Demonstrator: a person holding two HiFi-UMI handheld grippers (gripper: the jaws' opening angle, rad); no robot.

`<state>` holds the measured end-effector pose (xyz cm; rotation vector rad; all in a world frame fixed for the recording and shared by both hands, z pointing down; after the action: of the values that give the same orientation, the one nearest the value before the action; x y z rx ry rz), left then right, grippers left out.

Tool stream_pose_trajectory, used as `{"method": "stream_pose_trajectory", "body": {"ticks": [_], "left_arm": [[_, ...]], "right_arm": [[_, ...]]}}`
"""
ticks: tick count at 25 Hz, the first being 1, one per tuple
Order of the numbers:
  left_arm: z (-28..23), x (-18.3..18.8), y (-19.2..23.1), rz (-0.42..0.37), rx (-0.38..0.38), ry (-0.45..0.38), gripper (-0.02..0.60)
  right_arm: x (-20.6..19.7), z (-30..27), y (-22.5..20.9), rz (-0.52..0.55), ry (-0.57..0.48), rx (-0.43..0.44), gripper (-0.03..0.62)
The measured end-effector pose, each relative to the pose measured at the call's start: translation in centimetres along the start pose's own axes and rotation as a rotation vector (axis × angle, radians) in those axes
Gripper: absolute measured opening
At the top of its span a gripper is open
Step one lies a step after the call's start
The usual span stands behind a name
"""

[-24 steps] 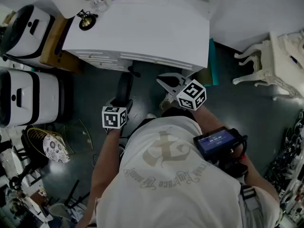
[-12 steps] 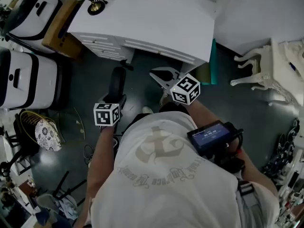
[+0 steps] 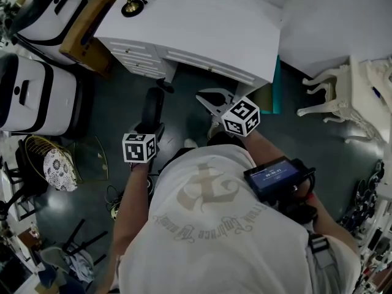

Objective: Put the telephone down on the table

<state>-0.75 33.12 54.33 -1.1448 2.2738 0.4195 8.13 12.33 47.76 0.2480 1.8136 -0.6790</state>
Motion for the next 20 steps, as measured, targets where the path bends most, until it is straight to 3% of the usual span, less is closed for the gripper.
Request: {"method": "stream_pose_trajectory", "body": {"ticks": [11,17,20], "left_arm": [[0.6,-0.1,1.5,0.024,-0.006,0.001,0.278],[-2.7,1.3,3.3,0.061,-0.001,0.023,0.278],[-1.7,1.2,3.4,0.069,0.003,0.015,0.278]], "right_arm": [[0.4,-1.7,-0.2,-0.011,0.023,-0.001,0.015],[-0.2,-4.5,-4.2,-0.041,0.044,0.023,0.015],[0.3,-4.7,-3.5,-0.039,0.052,0.033,0.015]]}}
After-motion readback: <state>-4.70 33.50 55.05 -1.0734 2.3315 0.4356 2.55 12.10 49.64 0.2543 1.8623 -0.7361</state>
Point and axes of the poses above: the fingertips, and each gripper's own axes: z backward along the fingers, y to its left, x out of its top, the point moved 5 cm from there along z, backward along the fingers, and after that the axes turned 13 degrees about x, right-handed, at the moved point
